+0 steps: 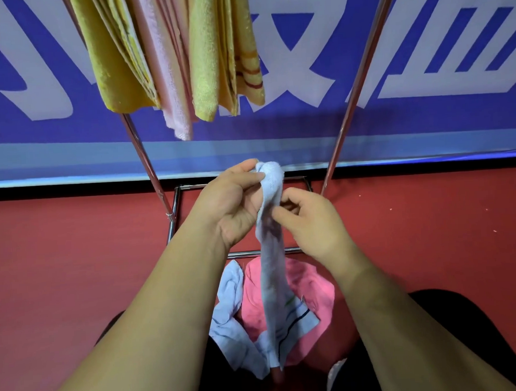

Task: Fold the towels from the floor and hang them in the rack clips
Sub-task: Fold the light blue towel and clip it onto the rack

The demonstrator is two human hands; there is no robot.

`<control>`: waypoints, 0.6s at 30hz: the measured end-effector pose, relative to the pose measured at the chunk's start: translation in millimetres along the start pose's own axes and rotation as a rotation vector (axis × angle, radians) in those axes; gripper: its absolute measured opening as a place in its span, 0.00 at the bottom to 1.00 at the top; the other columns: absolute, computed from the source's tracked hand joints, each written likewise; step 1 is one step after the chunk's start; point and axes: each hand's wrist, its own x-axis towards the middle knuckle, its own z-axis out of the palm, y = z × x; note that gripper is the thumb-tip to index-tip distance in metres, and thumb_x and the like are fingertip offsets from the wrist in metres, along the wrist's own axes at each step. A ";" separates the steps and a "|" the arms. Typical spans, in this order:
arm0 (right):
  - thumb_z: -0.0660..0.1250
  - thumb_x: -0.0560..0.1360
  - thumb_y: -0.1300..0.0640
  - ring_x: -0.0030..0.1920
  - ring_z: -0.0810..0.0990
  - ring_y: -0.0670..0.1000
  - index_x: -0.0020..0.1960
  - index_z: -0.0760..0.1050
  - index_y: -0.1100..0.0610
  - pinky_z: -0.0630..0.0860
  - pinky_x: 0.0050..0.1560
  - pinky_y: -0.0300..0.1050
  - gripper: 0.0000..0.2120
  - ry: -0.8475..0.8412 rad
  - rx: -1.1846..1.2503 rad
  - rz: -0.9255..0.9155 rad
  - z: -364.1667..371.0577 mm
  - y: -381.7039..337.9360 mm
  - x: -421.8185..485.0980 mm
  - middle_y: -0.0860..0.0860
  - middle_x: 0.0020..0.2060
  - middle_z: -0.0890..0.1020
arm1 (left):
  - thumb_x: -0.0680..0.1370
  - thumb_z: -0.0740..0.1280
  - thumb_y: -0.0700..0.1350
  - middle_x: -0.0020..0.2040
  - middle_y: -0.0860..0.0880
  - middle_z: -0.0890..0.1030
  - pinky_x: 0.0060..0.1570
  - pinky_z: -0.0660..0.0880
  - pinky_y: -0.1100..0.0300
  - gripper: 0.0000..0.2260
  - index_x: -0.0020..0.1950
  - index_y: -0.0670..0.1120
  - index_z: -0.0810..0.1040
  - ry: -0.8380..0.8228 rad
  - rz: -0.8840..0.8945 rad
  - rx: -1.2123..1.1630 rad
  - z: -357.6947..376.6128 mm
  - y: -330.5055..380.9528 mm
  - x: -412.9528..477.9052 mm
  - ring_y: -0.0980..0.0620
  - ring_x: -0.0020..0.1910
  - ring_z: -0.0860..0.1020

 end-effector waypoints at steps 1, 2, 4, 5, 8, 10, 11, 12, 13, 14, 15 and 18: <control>0.72 0.77 0.55 0.35 0.74 0.45 0.43 0.79 0.59 0.76 0.39 0.52 0.08 0.030 0.003 -0.025 0.1 -3.8 0.0 0.54 0.35 0.82 | 0.82 0.61 0.28 0.54 0.37 0.80 0.48 0.85 0.55 0.11 0.62 0.37 0.75 -0.016 0.004 -0.009 -0.3 0.3 0.5 0.46 0.47 0.83; 0.71 0.78 0.57 0.34 0.72 0.45 0.42 0.79 0.60 0.73 0.37 0.50 0.08 0.052 0.021 -0.037 -0.4 -8.3 0.3 0.55 0.35 0.81 | 0.82 0.62 0.29 0.55 0.37 0.80 0.52 0.85 0.53 0.12 0.65 0.38 0.75 -0.013 0.012 -0.023 -0.2 1.1 0.2 0.45 0.49 0.84; 0.70 0.76 0.57 0.36 0.74 0.46 0.43 0.80 0.60 0.75 0.39 0.51 0.07 0.083 0.151 -0.006 -2.3 -16.6 2.3 0.57 0.37 0.82 | 0.83 0.64 0.31 0.50 0.40 0.83 0.51 0.84 0.55 0.09 0.62 0.39 0.77 0.003 0.048 -0.031 0.3 3.7 -0.6 0.46 0.46 0.85; 0.70 0.75 0.56 0.39 0.76 0.49 0.43 0.80 0.60 0.78 0.43 0.55 0.07 0.093 0.264 0.024 -3.4 -20.5 3.6 0.60 0.38 0.83 | 0.83 0.65 0.34 0.48 0.41 0.83 0.49 0.84 0.57 0.06 0.59 0.40 0.77 0.001 0.068 -0.020 1.5 5.6 -2.4 0.47 0.44 0.85; 0.70 0.75 0.58 0.43 0.79 0.55 0.42 0.79 0.58 0.78 0.48 0.57 0.05 0.110 0.649 0.119 -9.4 -32.1 4.9 0.61 0.40 0.81 | 0.84 0.65 0.42 0.45 0.42 0.85 0.45 0.84 0.57 0.05 0.56 0.42 0.78 0.062 0.079 0.061 0.7 9.4 -5.0 0.47 0.41 0.85; 0.68 0.82 0.61 0.42 0.83 0.55 0.44 0.77 0.57 0.80 0.47 0.53 0.07 0.135 0.864 0.174 -18.1 -37.5 5.4 0.58 0.40 0.83 | 0.83 0.65 0.47 0.44 0.44 0.86 0.45 0.82 0.57 0.07 0.53 0.44 0.78 0.094 0.076 0.227 -0.8 6.7 -3.9 0.46 0.43 0.83; 0.65 0.84 0.62 0.41 0.84 0.54 0.45 0.76 0.57 0.82 0.47 0.50 0.09 0.156 0.971 0.193 -23.7 -39.5 5.7 0.57 0.39 0.84 | 0.83 0.66 0.49 0.45 0.44 0.85 0.47 0.79 0.56 0.08 0.51 0.45 0.78 0.071 0.074 0.315 -1.3 4.0 -3.6 0.46 0.45 0.82; 0.64 0.85 0.62 0.41 0.86 0.54 0.46 0.76 0.58 0.83 0.47 0.49 0.09 0.179 1.076 0.206 -29.1 -40.9 6.9 0.57 0.40 0.85 | 0.81 0.68 0.53 0.46 0.45 0.83 0.49 0.77 0.55 0.10 0.51 0.46 0.78 0.025 0.078 0.408 -1.2 0.2 -3.4 0.47 0.46 0.79; 0.63 0.85 0.62 0.43 0.87 0.54 0.50 0.77 0.59 0.85 0.49 0.49 0.07 0.201 1.177 0.217 -33.8 -41.8 8.5 0.58 0.42 0.86 | 0.78 0.70 0.56 0.47 0.46 0.81 0.51 0.75 0.54 0.13 0.51 0.46 0.78 -0.038 0.088 0.505 -1.0 -3.9 -4.0 0.47 0.47 0.77; 0.62 0.86 0.61 0.46 0.88 0.54 0.54 0.78 0.60 0.85 0.52 0.49 0.07 0.219 1.261 0.220 -38.5 -44.3 9.2 0.58 0.45 0.87 | 0.75 0.74 0.57 0.48 0.47 0.81 0.53 0.75 0.52 0.16 0.52 0.47 0.79 -0.103 0.100 0.612 -2.7 -8.9 -3.7 0.48 0.48 0.77; 0.62 0.86 0.61 0.49 0.89 0.54 0.59 0.79 0.61 0.85 0.55 0.50 0.08 0.236 1.324 0.220 -41.5 -45.9 10.1 0.58 0.48 0.88 | 0.72 0.77 0.57 0.48 0.48 0.83 0.55 0.75 0.50 0.19 0.53 0.46 0.79 -0.150 0.110 0.706 -4.4 -14.2 -3.9 0.49 0.49 0.79; 0.64 0.85 0.60 0.52 0.89 0.53 0.66 0.77 0.61 0.85 0.58 0.49 0.12 0.255 1.435 0.209 -48.1 -53.7 8.7 0.57 0.51 0.88 | 0.63 0.84 0.53 0.51 0.47 0.87 0.58 0.80 0.45 0.23 0.53 0.47 0.81 -0.128 0.169 0.904 -10.5 -29.6 -0.5 0.49 0.50 0.83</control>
